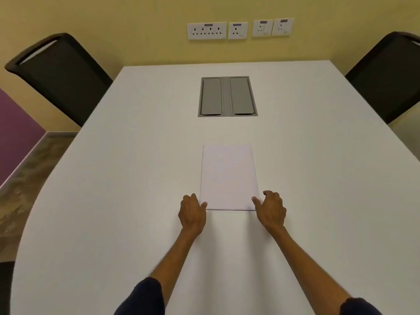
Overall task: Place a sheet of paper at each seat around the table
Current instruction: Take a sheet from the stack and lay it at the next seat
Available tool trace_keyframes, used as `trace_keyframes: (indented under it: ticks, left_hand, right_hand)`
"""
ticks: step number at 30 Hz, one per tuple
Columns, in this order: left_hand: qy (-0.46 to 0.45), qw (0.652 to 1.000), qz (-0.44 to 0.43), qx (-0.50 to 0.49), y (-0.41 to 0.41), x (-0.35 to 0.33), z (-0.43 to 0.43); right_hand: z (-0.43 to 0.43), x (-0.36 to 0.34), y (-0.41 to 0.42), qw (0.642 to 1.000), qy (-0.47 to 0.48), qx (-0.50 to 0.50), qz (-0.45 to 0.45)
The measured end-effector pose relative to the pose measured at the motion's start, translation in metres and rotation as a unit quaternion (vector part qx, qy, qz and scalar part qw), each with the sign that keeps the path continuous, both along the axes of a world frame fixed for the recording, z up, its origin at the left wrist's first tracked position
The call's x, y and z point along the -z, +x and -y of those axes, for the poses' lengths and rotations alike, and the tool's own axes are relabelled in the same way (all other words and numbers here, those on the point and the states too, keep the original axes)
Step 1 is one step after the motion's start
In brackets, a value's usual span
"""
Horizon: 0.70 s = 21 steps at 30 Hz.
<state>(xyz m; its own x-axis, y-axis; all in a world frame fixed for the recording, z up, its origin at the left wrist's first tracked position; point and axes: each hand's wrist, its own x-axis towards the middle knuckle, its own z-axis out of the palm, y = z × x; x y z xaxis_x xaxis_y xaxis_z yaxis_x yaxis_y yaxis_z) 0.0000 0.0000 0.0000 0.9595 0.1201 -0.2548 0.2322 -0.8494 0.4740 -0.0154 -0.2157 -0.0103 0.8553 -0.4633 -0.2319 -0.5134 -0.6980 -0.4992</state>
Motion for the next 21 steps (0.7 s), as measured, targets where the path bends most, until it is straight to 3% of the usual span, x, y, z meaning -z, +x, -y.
trace_keyframes:
  ticks: [14,21]
  left_hand:
    - [0.065,0.998,0.025,0.002,0.030,0.034,0.019]
    - [0.134,0.989,0.038,0.039,0.028,0.040,0.025]
  right_hand:
    - [-0.015,0.035,0.013,0.997,-0.067,0.040,-0.006]
    - [-0.023,0.033,0.011,0.990,-0.138,0.009,-0.021]
